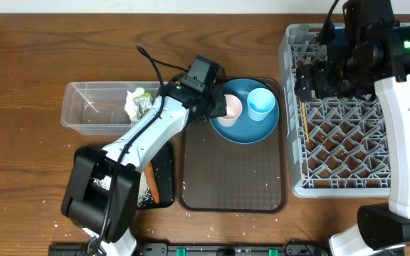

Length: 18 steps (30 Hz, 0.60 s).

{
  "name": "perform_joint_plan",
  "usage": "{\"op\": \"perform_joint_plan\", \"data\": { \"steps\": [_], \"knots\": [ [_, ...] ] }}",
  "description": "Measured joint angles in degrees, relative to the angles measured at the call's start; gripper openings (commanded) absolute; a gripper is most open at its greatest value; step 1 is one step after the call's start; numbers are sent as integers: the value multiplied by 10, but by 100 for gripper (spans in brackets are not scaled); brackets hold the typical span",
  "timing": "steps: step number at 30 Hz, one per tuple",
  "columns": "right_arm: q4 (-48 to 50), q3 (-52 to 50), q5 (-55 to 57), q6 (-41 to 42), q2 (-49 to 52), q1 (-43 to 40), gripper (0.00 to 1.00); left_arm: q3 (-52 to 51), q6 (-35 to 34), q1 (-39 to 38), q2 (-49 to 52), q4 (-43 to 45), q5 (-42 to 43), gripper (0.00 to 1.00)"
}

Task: Sort waste into correct bins and load items into the dishwasher rack
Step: 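Reach the left gripper over the pink cup and grasp it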

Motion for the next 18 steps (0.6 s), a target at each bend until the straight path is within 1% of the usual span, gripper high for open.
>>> {"op": "perform_joint_plan", "data": {
  "steps": [3,6,7,10,11,12,14,18],
  "knots": [
    [0,0,0,0,0,0,99,0,-3,0,3,0,-5,36],
    [0,0,0,0,0,0,99,0,-5,-1,14,0,-10,35],
    [0,0,0,0,0,0,99,0,-5,-2,19,0,-11,33],
    [0,0,0,2,0,0,99,0,-8,-5,36,0,-13,20],
    [0,0,0,2,0,0,99,0,-8,-6,39,0,-14,19],
    [0,0,0,2,0,0,99,0,-7,-7,40,0,-14,14],
    [0,0,0,2,0,0,99,0,-6,-7,40,1,-14,13],
    [0,0,0,2,0,0,99,0,-5,-6,34,1,-13,6]
  ]
}}
